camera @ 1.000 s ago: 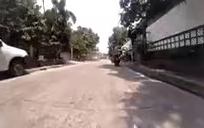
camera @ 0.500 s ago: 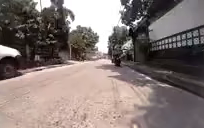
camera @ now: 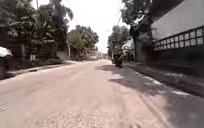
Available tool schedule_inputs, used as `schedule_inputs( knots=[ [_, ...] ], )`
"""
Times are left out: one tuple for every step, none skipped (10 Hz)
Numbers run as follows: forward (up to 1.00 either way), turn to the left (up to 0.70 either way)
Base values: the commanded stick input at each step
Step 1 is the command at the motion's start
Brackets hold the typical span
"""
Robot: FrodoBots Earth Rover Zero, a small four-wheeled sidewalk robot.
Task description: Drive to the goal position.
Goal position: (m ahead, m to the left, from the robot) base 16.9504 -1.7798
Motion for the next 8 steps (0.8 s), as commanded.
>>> schedule_inputs(
  knots=[
    [1.0, 0.0],
    [1.0, 0.0],
    [1.0, 0.0],
    [1.0, 0.0],
    [1.0, 0.0],
    [1.0, 0.0],
    [1.0, 0.0],
    [1.0, 0.0]
  ],
)
